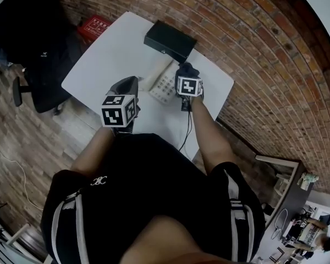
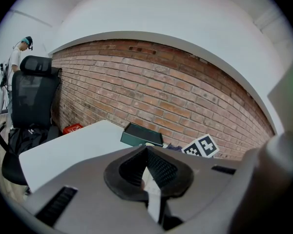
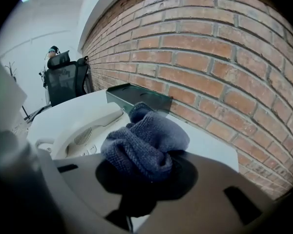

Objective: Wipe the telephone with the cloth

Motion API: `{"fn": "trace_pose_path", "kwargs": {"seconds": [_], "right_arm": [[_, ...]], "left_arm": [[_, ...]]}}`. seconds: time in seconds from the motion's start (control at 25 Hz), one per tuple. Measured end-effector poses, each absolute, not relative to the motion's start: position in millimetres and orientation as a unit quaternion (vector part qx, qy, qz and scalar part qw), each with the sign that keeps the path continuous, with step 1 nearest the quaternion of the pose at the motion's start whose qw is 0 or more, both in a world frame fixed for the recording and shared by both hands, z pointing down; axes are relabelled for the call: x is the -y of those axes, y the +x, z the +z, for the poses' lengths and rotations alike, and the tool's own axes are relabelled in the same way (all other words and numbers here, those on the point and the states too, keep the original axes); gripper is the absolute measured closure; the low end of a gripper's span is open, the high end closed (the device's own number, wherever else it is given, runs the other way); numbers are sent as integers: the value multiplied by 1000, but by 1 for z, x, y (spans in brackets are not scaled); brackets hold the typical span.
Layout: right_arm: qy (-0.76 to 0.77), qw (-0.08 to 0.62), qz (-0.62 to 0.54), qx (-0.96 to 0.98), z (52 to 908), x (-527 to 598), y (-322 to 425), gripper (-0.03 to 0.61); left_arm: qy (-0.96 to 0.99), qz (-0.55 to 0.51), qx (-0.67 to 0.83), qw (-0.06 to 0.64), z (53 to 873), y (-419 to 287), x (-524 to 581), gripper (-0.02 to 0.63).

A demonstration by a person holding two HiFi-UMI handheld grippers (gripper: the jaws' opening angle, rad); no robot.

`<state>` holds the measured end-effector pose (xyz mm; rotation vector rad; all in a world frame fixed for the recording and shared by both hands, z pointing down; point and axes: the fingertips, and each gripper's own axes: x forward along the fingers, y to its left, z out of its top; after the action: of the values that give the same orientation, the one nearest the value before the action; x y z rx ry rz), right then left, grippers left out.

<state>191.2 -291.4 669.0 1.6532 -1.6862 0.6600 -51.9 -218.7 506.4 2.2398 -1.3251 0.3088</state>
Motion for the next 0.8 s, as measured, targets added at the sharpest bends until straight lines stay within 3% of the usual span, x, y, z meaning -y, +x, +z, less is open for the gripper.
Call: {"fn": "trace_pose_path", "kwargs": {"seconds": [0.2,0.44,0.8], "right_arm": [[614,358,265,652,668,309,186,505],[586,452,155,654,670,313,162,515],[581,387,189,691,677,293,133,515]], "left_arm": [[827,115,488,256,507,-50,218,621],[823,109,493,260,505,-51,214,621],[818,99,502,263,504,-64,213,621]]}}
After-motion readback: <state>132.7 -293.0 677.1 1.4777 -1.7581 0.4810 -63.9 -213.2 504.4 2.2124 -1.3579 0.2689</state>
